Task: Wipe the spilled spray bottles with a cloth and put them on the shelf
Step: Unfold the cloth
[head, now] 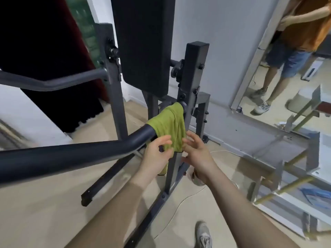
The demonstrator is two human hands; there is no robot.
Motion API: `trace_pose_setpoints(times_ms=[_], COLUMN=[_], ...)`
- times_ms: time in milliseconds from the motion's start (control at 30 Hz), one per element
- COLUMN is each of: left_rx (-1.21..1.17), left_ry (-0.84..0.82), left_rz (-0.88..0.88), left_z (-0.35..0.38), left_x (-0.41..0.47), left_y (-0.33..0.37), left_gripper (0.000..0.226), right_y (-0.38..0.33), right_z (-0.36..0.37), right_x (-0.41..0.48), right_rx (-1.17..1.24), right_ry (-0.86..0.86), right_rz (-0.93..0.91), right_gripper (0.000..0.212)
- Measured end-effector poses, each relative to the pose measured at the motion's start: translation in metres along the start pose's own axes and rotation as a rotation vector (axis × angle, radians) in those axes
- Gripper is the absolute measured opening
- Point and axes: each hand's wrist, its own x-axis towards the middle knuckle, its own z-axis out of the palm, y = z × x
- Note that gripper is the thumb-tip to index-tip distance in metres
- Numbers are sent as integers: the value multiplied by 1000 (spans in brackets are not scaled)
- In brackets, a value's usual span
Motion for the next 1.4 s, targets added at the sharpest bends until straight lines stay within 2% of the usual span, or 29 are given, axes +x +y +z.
trace_pose_setpoints(times_ms=[67, 100, 167, 233, 300, 367, 400, 467, 500, 633, 733, 800, 867, 933, 1000, 1133, 1167, 1233, 1267, 1300, 1333, 1400], left_rx=[-26, 35, 287, 617, 771, 813, 815, 845, 878, 997, 1000, 1037, 1069, 971, 829, 413, 350, 369, 357, 315, 253, 153], left_ry=[97, 156, 188, 126, 130, 209, 242, 267, 256, 138, 70, 51, 33, -5, -119, -420, -519, -712, -740, -708, -635, -502], left_rz=[-23, -22, -25, -28, 81, 234, 274, 273, 261, 196, 257, 293, 368, 471, 440, 21, -96, -215, -233, -235, -229, -176], left_z=[3, 6, 9, 20, 29, 34, 36, 37, 37, 41, 51, 54, 60, 71, 93, 150, 164, 186, 196, 206, 214, 233], left_x=[10, 14, 19, 21, 24, 34, 44, 68, 80, 126, 149, 162, 172, 178, 179, 184, 186, 194, 196, 198, 199, 204], left_y=[0, -3, 0, 11, 27, 44, 50, 53, 53, 55, 60, 60, 60, 61, 66, 76, 77, 69, 64, 60, 57, 52], left_gripper=[36, 40, 48, 53, 48, 39, 35, 36, 40, 54, 55, 53, 37, 15, 10, 10, 5, 25, 28, 23, 16, 27], right_y=[-6, -8, -15, -16, -15, -11, -12, -13, -15, -35, -51, -61, -71, -76, -77, -69, -67, -66, -68, -70, -71, -69], right_z=[-8, -12, -16, -17, -16, -16, -17, -24, -31, -73, -111, -139, -165, -187, -206, -242, -253, -273, -281, -288, -294, -303], right_x=[30, 47, 80, 107, 127, 142, 145, 151, 155, 172, 177, 179, 180, 182, 186, 196, 197, 198, 197, 195, 192, 182], right_rx=[-55, -81, -152, -243, -292, -296, -302, -257, -217, -104, -20, 57, 169, 285, 348, 305, 277, 254, 250, 252, 250, 214], right_ry=[-40, -64, -117, -144, -166, -155, -160, -216, -237, -192, -110, -69, -63, -111, -136, -106, -85, -79, -93, -109, -128, -199], right_rz=[-19, -14, -18, -7, 33, 87, 103, 130, 141, 132, 169, 180, 192, 227, 269, 226, 222, 223, 224, 228, 233, 246], right_gripper=[51, 53, 59, 64, 66, 58, 47, 21, 14, 16, 18, 27, 33, 33, 34, 47, 43, 29, 28, 28, 27, 24])
